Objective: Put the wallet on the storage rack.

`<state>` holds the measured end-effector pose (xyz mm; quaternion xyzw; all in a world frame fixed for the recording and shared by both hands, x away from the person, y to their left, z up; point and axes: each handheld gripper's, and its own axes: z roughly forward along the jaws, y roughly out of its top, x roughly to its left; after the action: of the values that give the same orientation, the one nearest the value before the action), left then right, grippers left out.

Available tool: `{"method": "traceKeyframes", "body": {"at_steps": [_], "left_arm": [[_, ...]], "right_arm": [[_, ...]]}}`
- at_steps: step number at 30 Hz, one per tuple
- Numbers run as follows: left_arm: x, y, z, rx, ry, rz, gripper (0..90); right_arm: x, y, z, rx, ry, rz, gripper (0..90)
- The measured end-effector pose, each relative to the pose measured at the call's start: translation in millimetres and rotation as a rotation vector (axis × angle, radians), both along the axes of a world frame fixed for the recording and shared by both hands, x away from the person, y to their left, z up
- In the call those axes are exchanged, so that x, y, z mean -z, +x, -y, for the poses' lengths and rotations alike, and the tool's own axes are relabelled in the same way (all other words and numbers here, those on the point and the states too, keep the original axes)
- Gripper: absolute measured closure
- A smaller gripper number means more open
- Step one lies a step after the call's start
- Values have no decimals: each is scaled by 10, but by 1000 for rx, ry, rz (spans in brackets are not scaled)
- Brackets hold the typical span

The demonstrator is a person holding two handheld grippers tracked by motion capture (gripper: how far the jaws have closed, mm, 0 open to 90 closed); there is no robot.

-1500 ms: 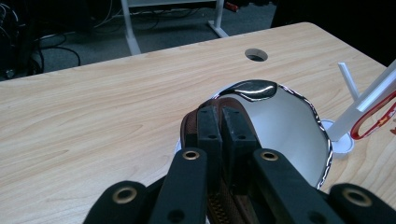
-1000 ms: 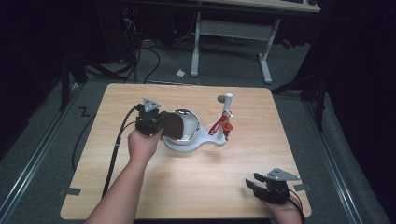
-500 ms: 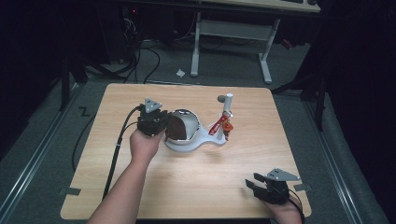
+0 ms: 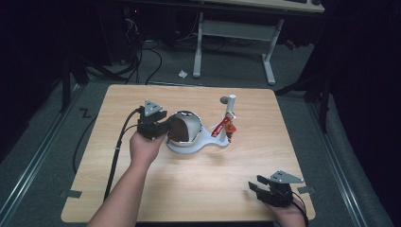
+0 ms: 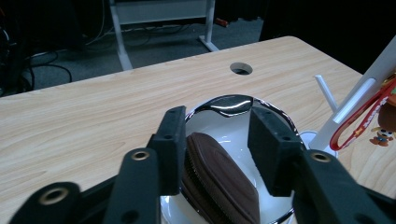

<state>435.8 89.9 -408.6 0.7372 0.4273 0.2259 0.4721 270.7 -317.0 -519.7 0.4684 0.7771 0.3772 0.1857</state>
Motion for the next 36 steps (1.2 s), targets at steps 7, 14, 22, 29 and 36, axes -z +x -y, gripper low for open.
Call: {"method": "traceKeyframes", "body": {"at_steps": [7, 14, 22, 29, 36], "left_arm": [[12, -86, -92, 13, -7, 9, 479], [87, -229, -221, 34, 8, 9, 426], [265, -435, -419, 38, 9, 0, 387], [540, -628, -634, 41, 8, -26, 372], [841, -862, -850, 43, 33, -76, 366]], "right_arm": [[2, 0, -1, 1, 1, -2, 522], [3, -4, -7, 1, 1, -4, 522], [11, 0, -19, -3, -4, -4, 522], [15, -2, -28, -2, -7, -6, 522], [24, 0, -33, -3, -14, -3, 522]]}}
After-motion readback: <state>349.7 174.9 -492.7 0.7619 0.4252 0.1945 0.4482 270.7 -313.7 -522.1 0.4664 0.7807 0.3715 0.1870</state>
